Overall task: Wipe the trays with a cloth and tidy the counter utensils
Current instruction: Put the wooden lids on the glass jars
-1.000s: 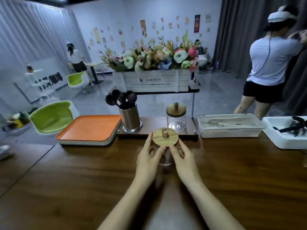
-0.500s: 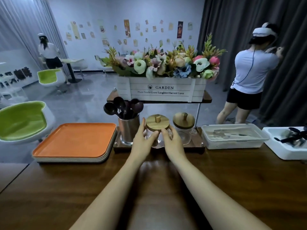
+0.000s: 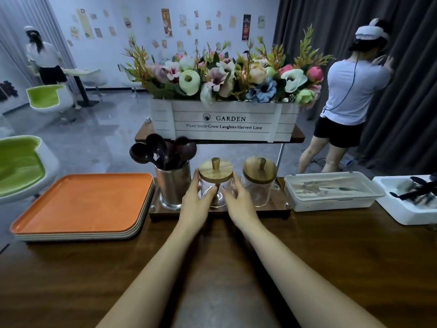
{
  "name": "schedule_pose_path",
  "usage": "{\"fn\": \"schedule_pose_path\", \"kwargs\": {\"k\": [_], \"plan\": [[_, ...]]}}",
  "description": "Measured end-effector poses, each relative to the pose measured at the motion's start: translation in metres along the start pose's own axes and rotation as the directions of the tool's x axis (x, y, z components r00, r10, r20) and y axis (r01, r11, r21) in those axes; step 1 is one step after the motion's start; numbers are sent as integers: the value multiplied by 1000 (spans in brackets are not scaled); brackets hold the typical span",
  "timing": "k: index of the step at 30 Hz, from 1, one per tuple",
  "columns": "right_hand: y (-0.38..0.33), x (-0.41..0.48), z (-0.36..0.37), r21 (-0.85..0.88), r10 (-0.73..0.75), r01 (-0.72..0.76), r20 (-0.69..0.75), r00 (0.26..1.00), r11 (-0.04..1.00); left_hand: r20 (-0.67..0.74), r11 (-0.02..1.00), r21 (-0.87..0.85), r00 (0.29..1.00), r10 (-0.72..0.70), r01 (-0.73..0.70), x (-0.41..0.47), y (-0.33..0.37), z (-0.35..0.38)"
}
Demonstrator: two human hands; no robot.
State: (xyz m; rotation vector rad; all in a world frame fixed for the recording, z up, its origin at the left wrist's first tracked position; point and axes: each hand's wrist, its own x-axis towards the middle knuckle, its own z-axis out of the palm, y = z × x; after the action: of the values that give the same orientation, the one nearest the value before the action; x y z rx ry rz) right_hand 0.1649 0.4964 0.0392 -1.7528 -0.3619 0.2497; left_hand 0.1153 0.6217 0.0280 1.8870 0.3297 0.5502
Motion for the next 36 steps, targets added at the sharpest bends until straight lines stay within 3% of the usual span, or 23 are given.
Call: {"fn": "schedule_pose_path", "kwargs": {"k": [4,9,13,18,23,32,36], "plan": [[-1,-12,-12,12,-34,34,34,999,999,-43,1000,10,999,-1,2,-23,12,2],[13,-40,-45,114,-47,55,-74,996,992,-351,998,64,936,29,-7,-65,16,19],[18,-50,-62,231,-6,59,-223,975,971,-179,990,14,974,138,-138,-61,33,46],[25,-51,-77,139,-43,88,-298,954,986,65,994,-84,995,82,-76,-49,36,78],[22,-48,-86,-15,-32,29,-243,969,999,105,989,-129,991,81,-67,-37,38,100],[15,-37,-112,147,66,-29,-252,966,989,80,987,-160,996,34,-21,-40,53,113],[7,-28,-118,149,52,-26,-176,983,988,173,995,-94,985,5,12,-26,61,118]]}}
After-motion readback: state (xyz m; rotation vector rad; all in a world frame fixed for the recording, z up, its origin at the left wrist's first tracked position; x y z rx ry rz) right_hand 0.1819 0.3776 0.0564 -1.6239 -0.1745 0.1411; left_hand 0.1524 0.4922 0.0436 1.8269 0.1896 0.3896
